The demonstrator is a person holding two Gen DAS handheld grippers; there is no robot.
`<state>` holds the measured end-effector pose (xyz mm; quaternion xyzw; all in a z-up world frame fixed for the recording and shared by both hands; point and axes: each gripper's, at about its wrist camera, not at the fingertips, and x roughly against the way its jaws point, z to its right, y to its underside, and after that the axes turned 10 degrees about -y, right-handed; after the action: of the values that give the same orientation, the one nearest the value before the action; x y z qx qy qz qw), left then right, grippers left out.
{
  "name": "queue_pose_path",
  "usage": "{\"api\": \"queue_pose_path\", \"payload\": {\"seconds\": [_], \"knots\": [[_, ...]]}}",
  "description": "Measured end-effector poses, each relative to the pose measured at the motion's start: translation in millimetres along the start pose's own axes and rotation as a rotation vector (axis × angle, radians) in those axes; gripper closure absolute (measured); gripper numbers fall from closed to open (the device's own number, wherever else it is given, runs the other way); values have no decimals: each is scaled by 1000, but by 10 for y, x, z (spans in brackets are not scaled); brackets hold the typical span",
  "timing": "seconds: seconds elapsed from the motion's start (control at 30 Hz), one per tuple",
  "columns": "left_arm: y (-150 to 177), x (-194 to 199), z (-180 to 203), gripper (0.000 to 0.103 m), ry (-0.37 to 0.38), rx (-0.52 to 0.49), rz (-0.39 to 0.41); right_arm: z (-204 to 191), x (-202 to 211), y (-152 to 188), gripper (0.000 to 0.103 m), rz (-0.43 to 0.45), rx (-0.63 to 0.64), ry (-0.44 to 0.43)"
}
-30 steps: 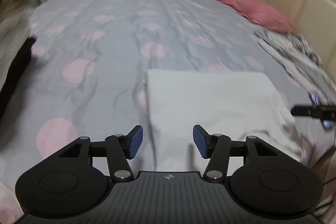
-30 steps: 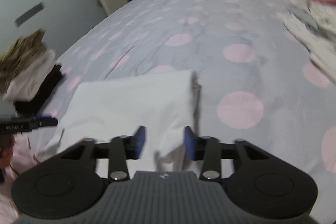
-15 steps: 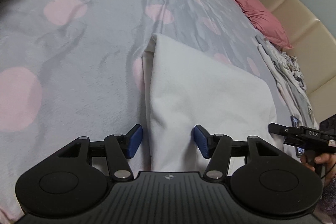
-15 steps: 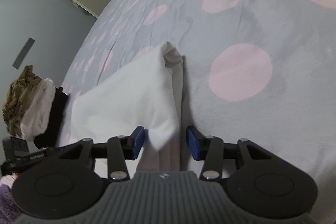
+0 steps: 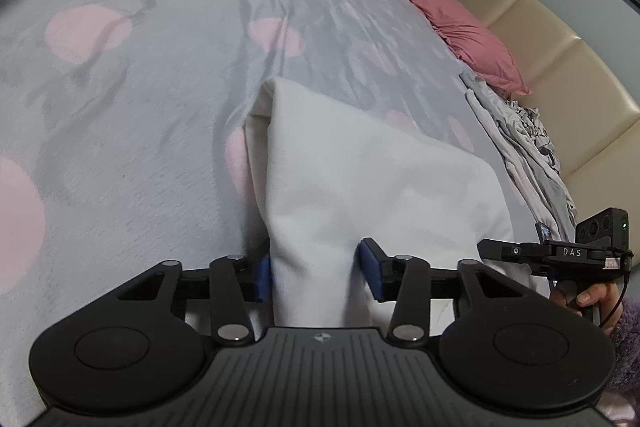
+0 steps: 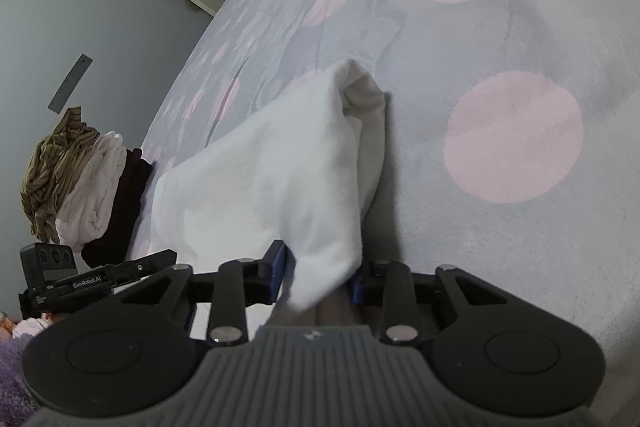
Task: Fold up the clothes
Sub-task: 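Lift the folded white shirt with both grippers and carry it to the clothes pile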
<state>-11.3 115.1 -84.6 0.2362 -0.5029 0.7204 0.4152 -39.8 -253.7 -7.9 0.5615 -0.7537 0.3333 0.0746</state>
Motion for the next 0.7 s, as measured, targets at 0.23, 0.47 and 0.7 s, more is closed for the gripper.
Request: {"api": "queue_pose_path", "payload": {"seconds": [0.23,0.47,0.7], "knots": [[-6,136,28,81,21,12,42,-121,97,-1,80,33,29,-16],[-41,341,121,86,56,1,99,-293,245,-32,81,73,37,-72],[-182,661,257,87,93,-24,196,-544,422,-106,82,140,34,-136]]}}
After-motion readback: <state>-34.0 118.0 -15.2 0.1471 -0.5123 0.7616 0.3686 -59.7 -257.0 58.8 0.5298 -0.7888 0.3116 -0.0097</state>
